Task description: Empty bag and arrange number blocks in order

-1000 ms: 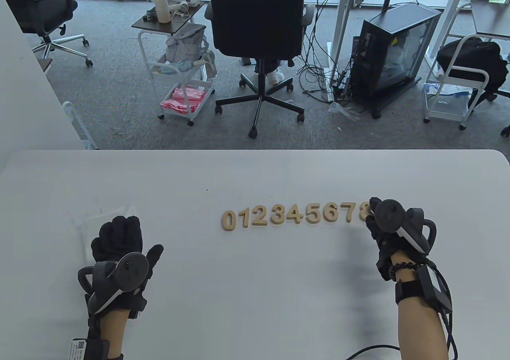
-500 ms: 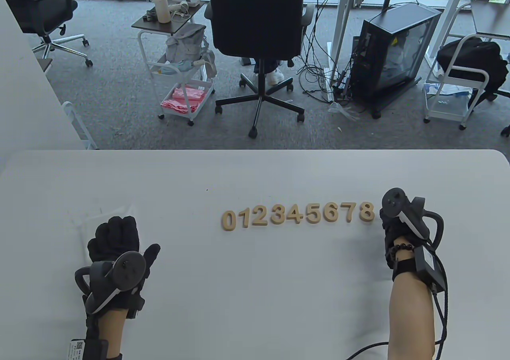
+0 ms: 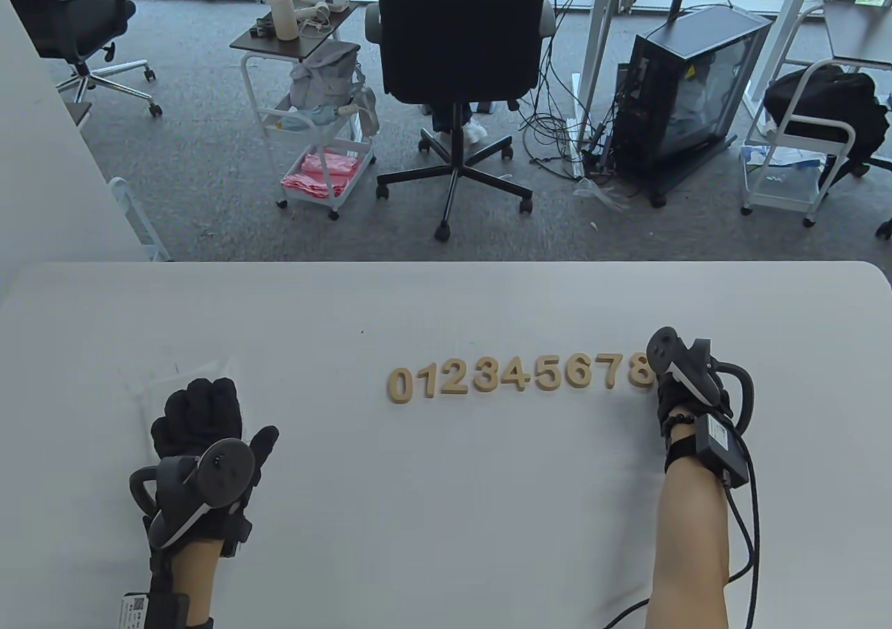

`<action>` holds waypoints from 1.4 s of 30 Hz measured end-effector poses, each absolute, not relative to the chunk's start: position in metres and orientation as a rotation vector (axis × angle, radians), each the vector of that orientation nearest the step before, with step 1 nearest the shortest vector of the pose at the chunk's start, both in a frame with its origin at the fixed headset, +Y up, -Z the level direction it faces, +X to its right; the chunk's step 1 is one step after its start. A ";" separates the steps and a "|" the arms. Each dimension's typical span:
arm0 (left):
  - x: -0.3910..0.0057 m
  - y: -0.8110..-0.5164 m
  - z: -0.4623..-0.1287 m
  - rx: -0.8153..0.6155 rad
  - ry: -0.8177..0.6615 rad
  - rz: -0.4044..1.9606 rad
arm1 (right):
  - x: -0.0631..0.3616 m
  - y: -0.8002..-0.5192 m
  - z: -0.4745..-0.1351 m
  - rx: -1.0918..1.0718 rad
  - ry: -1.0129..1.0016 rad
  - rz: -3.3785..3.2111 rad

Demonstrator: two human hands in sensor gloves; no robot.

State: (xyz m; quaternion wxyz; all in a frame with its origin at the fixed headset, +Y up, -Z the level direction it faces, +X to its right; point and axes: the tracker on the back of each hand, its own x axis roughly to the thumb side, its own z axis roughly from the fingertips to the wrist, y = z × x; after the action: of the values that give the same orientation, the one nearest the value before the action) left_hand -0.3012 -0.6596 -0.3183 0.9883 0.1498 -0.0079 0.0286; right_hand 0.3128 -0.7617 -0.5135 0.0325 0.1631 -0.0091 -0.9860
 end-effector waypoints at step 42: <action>-0.272 -0.679 -0.329 0.132 -0.130 -0.007 | 0.309 -0.721 -0.450 0.403 -0.104 -3.277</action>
State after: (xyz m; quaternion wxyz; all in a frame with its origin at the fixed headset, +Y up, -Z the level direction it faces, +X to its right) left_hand -0.2724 -0.6793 -0.3286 0.9957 0.0659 -0.0651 -0.0034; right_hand 0.3086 -0.7210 -0.4500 -0.0807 0.1216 -0.0315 -0.9888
